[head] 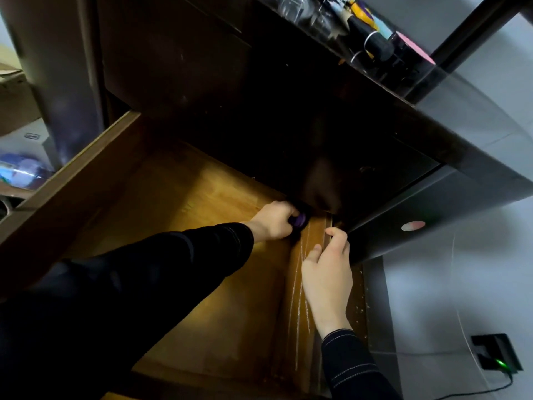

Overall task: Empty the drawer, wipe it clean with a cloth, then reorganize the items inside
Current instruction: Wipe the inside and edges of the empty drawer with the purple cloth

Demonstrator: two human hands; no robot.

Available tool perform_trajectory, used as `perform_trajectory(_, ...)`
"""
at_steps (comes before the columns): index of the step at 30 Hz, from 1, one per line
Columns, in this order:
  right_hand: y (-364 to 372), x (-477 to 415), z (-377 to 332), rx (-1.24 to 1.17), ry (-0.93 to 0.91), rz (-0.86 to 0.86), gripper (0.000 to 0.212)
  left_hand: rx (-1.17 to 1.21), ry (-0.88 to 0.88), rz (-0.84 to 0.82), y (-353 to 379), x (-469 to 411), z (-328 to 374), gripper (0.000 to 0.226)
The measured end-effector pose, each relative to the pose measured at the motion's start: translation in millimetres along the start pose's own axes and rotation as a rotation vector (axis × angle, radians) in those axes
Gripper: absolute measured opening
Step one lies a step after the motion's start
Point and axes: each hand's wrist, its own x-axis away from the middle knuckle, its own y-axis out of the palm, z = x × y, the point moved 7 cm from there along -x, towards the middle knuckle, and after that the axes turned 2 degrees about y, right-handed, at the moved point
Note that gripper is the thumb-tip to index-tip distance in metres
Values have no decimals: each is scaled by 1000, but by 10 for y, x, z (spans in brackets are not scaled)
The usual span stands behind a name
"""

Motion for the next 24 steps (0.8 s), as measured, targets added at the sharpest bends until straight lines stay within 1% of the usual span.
perform_trajectory(3, -3, 4, 21, -24, 6, 1, 32, -231, 157, -135, 44, 160, 24, 36)
perform_trajectory(5, 2, 4, 26, -39, 8, 4, 32, -370, 205, -187, 128, 272, -5, 46)
perform_trajectory(7, 4, 0, 28, -52, 4, 7, 31, -448, 185, -106, 146, 298, -37, 56)
perform_trajectory(8, 1, -1, 29, -57, 4, 8, 31, -470, 182, -51, 135, 296, -35, 52)
perform_trajectory(10, -7, 1, 34, -59, 9, 8, 31, -501, 209, 13, 145, 282, 3, 33)
perform_trajectory(12, -7, 0, 37, -55, 14, 10, 31, -496, 211, 49, 158, 240, 24, 29)
perform_trajectory(14, -1, -5, 35, -54, 12, 12, 31, -374, 138, 97, 101, 151, 2, 32)
perform_trajectory(15, 5, -7, 33, -52, 9, 13, 31, -260, 75, 115, 64, 87, -26, 33)
perform_trajectory(17, 6, -8, 43, -44, 10, 20, 31, 34, -80, 137, 2, -54, -104, 33)
perform_trajectory(19, 4, -6, 58, -38, 11, 24, 31, 351, -215, 193, -31, -168, -149, 27)
perform_trajectory(21, 3, -6, 52, -34, 9, 22, 31, 592, -282, 317, -50, -219, -135, 15)
perform_trajectory(23, 7, -6, 31, -29, 9, 18, 32, 728, -307, 417, -11, -202, -152, 15)
perform_trajectory(24, 6, -7, 24, -25, 10, 17, 32, 747, -305, 423, 38, -191, -175, 17)
